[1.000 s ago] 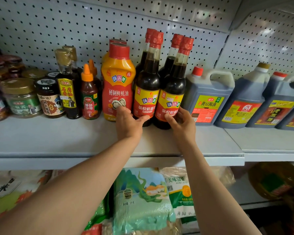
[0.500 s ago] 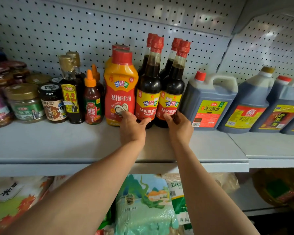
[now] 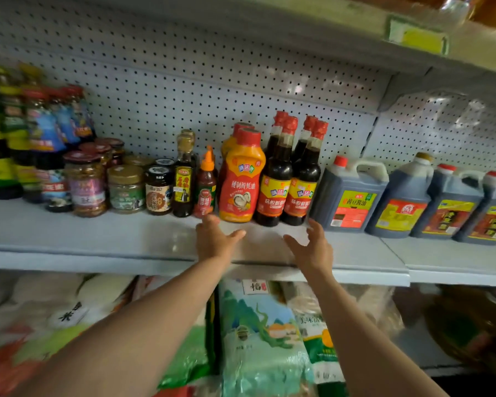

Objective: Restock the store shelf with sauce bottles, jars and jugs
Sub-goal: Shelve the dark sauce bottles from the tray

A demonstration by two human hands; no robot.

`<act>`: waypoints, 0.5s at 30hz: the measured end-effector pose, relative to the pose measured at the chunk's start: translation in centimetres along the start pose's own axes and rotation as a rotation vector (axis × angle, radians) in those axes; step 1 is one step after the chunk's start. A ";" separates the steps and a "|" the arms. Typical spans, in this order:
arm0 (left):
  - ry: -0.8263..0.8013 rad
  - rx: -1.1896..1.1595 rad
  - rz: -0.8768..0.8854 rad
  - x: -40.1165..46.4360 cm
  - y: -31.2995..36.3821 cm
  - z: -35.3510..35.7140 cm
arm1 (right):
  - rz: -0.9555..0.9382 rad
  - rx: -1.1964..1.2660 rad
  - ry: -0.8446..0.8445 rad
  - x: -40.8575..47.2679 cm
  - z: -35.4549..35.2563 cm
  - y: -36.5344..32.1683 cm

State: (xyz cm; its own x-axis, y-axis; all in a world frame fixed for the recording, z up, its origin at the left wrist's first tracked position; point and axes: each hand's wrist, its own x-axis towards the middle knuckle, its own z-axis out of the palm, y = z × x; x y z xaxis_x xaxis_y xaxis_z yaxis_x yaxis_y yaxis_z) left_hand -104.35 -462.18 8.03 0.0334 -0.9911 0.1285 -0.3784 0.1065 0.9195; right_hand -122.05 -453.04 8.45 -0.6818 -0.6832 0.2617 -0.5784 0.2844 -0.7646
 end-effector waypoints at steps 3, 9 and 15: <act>-0.013 0.010 0.068 -2.1 -1.4 -4.0 | -0.098 -0.110 -0.044 -3.4 0.1 -2.2; -0.043 0.268 0.244 -5.5 -6.3 -13.3 | -0.220 -0.349 -0.184 -11.1 1.9 -6.6; -0.057 0.434 0.216 -8.5 -13.5 -21.5 | -0.272 -0.457 -0.372 -18.5 6.2 -9.1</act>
State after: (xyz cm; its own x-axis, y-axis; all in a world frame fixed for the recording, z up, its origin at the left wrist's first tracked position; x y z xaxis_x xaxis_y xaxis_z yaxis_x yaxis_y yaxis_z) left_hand -79.65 -453.49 2.46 -0.1342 -0.9542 0.2673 -0.7220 0.2789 0.6332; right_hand -101.40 -447.20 6.91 -0.3309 -0.9351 0.1268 -0.8969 0.2698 -0.3504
